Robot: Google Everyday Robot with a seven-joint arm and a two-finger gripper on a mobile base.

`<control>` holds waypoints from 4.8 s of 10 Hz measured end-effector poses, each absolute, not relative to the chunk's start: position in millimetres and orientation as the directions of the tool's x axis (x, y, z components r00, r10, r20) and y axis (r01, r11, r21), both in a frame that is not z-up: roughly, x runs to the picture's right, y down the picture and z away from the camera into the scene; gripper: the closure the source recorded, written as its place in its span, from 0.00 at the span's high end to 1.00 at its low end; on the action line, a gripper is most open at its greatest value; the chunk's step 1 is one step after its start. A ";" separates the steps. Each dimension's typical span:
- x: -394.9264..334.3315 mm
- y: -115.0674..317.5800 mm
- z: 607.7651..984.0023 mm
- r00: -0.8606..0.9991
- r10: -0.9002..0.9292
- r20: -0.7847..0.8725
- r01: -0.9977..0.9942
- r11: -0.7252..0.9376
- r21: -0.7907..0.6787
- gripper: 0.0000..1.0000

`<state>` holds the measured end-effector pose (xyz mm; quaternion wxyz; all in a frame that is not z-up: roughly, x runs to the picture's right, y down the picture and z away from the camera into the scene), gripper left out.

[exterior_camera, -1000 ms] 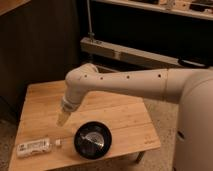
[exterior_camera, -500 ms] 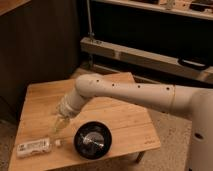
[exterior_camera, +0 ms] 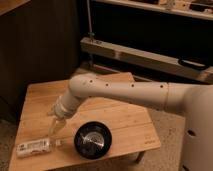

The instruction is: Place the bottle in the ceramic bowl

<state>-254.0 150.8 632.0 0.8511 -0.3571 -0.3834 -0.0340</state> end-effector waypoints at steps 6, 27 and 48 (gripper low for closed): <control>-245.9 187.2 647.1 0.685 0.231 0.691 0.306 0.770 -0.560 0.65; -254.1 241.2 725.5 0.573 0.266 0.775 0.457 0.681 -0.572 0.65; -286.3 278.3 747.2 0.608 0.315 0.729 0.444 0.626 -0.641 0.28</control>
